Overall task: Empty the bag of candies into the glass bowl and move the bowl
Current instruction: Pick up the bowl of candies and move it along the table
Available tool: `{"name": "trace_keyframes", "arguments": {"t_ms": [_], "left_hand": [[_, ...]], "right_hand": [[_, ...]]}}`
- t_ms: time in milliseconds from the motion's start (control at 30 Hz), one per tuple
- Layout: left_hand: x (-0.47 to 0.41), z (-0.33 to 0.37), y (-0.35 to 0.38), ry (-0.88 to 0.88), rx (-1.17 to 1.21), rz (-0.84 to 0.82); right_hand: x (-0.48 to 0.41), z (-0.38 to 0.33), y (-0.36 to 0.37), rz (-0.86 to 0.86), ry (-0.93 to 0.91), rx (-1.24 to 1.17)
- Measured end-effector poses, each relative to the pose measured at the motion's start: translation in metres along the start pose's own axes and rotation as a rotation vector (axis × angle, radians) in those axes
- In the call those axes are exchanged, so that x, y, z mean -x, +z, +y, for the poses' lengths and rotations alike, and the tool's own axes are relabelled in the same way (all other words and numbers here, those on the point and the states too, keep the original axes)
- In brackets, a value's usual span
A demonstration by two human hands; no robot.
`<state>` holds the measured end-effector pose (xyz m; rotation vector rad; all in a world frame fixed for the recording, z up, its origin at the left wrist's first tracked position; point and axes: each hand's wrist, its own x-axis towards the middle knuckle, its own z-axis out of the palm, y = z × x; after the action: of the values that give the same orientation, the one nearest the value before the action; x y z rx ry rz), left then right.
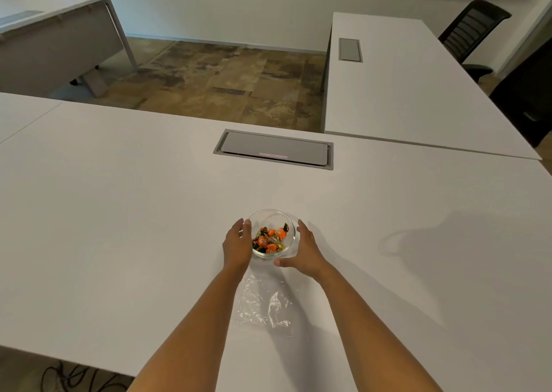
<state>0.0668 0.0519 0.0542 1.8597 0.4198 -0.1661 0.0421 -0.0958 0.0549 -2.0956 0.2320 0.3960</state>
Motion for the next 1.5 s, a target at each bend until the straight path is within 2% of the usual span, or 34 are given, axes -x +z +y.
{"name": "trace_keyframes", "arguments": {"t_ms": [367, 733, 1067, 1267, 1500], "left_hand": [[-0.006, -0.005, 0.013, -0.084, 0.091, -0.008], [-0.006, 0.016, 0.010, -0.124, 0.163, -0.005], [0.000, 0.097, 0.022, 0.027, 0.178, -0.105], [0.012, 0.134, 0.065, 0.077, 0.168, -0.214], [0.022, 0.148, 0.127, 0.091, 0.149, -0.355]], "right_hand": [[-0.007, 0.003, 0.011, -0.002, -0.041, -0.231], [-0.004, -0.009, -0.002, -0.003, -0.056, -0.324], [-0.003, -0.032, -0.068, 0.081, -0.069, -0.399], [0.014, -0.021, -0.126, 0.182, -0.083, -0.406], [0.029, 0.012, -0.185, 0.204, -0.034, -0.397]]}}
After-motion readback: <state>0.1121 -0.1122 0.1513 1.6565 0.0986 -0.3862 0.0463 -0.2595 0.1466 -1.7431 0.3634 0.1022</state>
